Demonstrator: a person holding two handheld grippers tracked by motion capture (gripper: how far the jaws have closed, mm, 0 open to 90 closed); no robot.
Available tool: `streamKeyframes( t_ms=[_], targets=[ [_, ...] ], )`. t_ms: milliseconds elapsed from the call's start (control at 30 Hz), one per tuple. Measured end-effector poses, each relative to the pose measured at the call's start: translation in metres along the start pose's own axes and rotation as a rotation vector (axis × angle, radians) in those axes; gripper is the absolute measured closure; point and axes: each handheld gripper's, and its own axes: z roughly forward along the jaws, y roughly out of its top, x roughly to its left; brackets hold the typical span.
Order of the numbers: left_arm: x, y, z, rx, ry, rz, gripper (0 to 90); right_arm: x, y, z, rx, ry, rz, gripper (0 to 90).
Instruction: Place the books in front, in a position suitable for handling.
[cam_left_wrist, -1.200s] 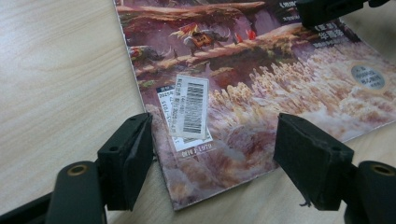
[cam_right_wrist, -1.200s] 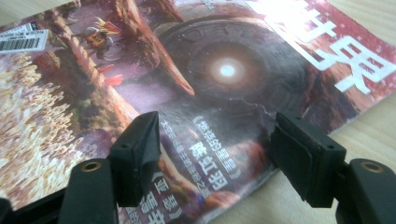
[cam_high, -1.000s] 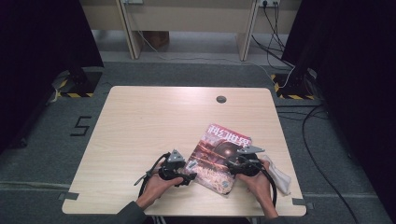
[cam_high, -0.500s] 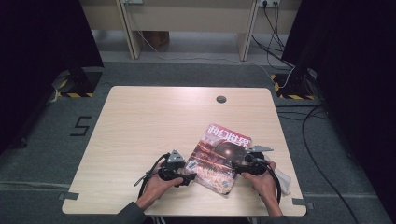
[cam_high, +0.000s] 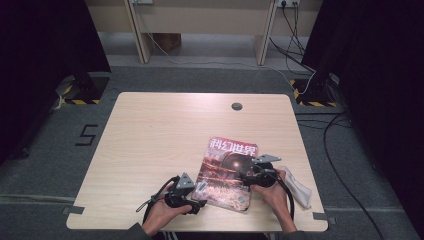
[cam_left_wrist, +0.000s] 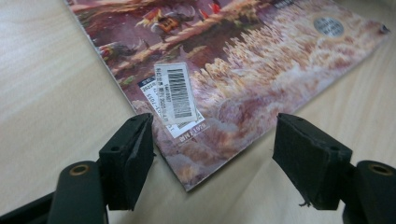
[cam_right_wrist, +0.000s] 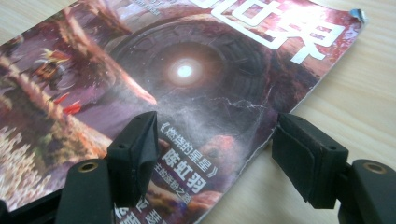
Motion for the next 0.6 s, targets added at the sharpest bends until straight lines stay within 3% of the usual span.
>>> streamKeyframes(
  t_ms=[167, 267, 600],
  targets=[
    [-0.002, -0.007, -0.006, 0.013, 0.014, 0.026, 29.4, 0.009, 0.009, 0.009, -0.007, 0.004, -0.044, 32.0],
    [-0.002, -0.009, -0.007, 0.017, 0.023, 0.034, 29.7, 0.013, 0.014, 0.015, -0.01, 0.009, -0.032, 31.6],
    [0.002, -0.013, -0.014, 0.002, 0.045, 0.003, 30.4, 0.027, 0.025, 0.027, -0.013, 0.012, -0.056, 30.8]
  ],
)
